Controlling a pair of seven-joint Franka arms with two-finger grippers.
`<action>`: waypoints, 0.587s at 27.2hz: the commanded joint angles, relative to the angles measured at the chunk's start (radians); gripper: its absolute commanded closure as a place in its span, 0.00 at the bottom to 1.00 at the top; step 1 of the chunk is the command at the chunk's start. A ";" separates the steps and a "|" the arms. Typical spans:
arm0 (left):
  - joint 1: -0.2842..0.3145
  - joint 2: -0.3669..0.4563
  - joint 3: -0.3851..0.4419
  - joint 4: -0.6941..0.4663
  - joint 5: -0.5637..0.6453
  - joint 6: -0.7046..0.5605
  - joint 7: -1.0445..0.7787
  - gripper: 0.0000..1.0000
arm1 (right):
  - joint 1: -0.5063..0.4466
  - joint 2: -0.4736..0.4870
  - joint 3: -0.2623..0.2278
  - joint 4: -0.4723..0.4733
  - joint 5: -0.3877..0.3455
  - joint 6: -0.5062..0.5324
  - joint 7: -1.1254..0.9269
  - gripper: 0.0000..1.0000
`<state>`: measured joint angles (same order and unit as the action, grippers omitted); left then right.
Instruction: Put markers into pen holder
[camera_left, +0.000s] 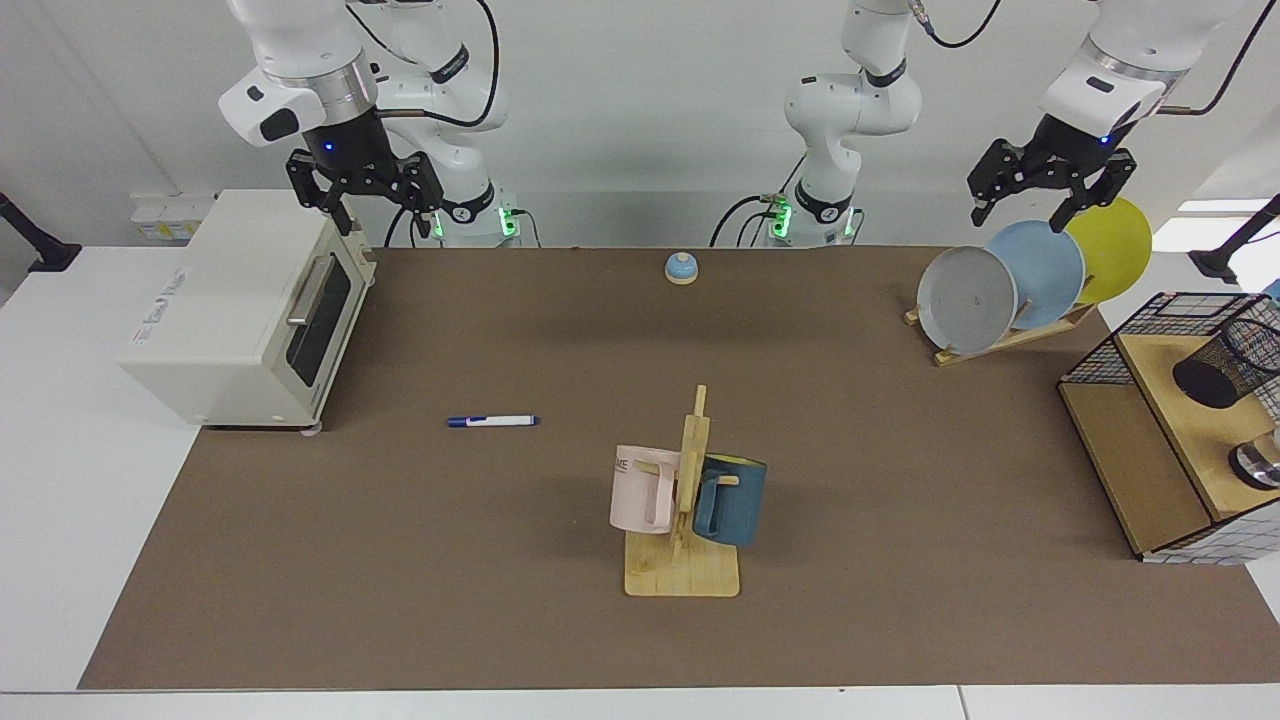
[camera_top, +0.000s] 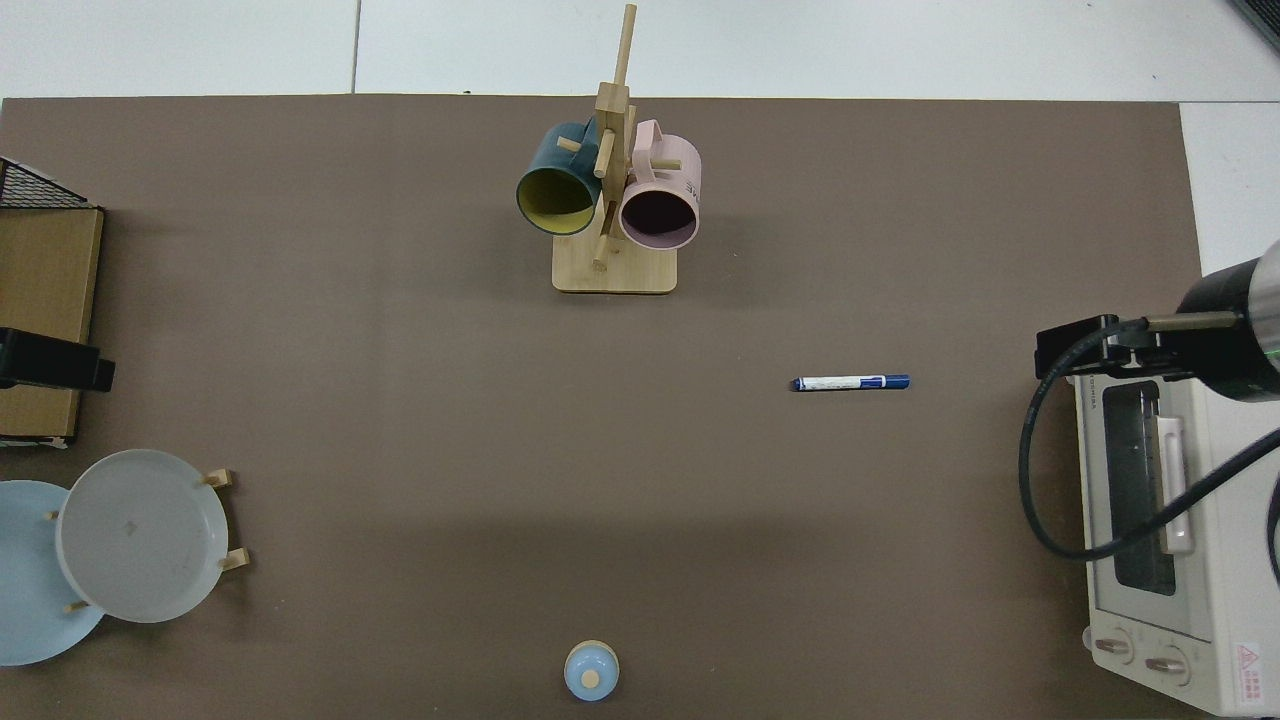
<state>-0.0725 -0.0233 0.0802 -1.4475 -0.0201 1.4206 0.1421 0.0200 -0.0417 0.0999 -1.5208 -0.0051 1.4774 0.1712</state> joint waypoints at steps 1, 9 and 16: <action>0.016 -0.012 -0.004 -0.008 -0.004 -0.006 0.005 0.00 | -0.006 -0.017 0.007 -0.022 0.014 0.024 -0.019 0.00; 0.014 -0.012 -0.005 -0.008 -0.004 -0.009 0.002 0.00 | -0.009 -0.017 0.008 -0.022 0.031 0.032 -0.010 0.00; 0.016 -0.013 -0.005 -0.008 -0.004 -0.020 -0.003 0.00 | -0.014 -0.017 0.008 -0.022 0.030 0.031 -0.015 0.00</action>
<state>-0.0635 -0.0234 0.0784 -1.4475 -0.0201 1.4171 0.1423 0.0195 -0.0418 0.1041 -1.5208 0.0097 1.4816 0.1712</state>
